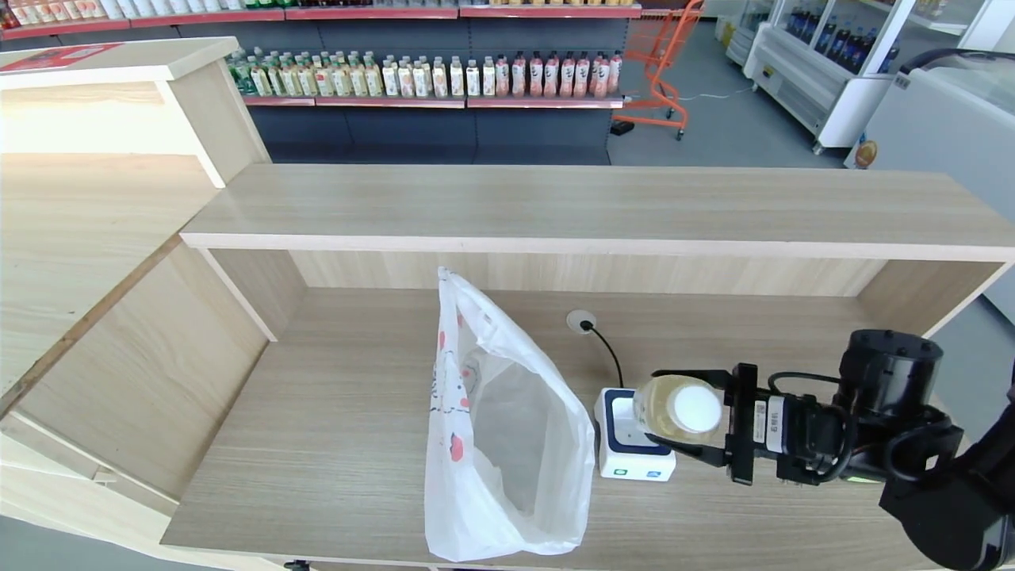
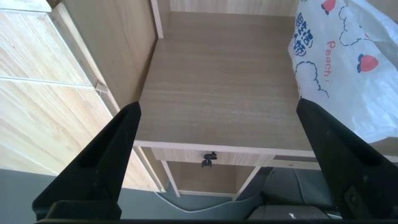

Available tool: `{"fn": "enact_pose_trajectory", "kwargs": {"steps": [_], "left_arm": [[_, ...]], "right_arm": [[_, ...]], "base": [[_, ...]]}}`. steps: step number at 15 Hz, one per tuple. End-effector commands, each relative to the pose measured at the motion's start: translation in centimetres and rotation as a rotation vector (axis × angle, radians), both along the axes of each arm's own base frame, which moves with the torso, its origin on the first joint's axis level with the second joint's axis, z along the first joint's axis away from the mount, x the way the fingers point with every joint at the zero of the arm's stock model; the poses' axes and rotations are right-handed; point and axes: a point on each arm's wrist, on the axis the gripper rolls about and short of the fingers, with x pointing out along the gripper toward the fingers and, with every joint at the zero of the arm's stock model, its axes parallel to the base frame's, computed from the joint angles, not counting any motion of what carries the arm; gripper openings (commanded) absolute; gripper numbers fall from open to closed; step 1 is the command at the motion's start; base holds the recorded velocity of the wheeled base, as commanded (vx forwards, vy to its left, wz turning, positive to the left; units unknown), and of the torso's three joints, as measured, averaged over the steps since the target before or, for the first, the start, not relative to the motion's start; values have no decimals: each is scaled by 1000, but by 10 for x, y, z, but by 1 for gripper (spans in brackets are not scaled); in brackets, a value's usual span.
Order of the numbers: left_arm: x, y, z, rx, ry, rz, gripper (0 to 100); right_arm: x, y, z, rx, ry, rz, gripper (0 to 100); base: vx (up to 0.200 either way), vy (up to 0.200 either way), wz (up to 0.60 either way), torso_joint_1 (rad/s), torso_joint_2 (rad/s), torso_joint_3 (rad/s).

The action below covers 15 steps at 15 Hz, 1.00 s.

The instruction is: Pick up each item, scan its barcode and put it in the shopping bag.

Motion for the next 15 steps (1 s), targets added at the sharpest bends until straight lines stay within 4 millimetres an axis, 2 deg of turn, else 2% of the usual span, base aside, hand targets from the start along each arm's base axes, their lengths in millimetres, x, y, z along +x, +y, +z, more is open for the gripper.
{"fn": "enact_pose_trajectory", "kwargs": {"steps": [1, 3, 5, 8, 10, 12, 15], "left_arm": [[0, 0, 0, 0, 0, 2, 100], [0, 0, 0, 0, 0, 2, 100], [0, 0, 0, 0, 0, 0, 100], [0, 0, 0, 0, 0, 2, 100], [0, 0, 0, 0, 0, 2, 100], [0, 0, 0, 0, 0, 2, 100], [0, 0, 0, 0, 0, 0, 100]], "right_arm": [[18, -7, -17, -8, 29, -17, 0], [35, -4, -19, -12, -27, -1, 0], [43, -2, -21, -2, -40, 53, 0], [51, 0, -36, -2, -18, 74, 0], [66, 5, -39, 12, -72, 96, 0], [74, 6, -42, 14, -82, 97, 0], [74, 7, -45, 11, -79, 101, 0]], "base": [[0, 0, 0, 0, 0, 0], [0, 0, 0, 0, 0, 0], [0, 0, 0, 0, 0, 0], [0, 0, 0, 0, 0, 0], [0, 0, 0, 0, 0, 0], [0, 0, 0, 0, 0, 0], [0, 0, 0, 0, 0, 0]]}}
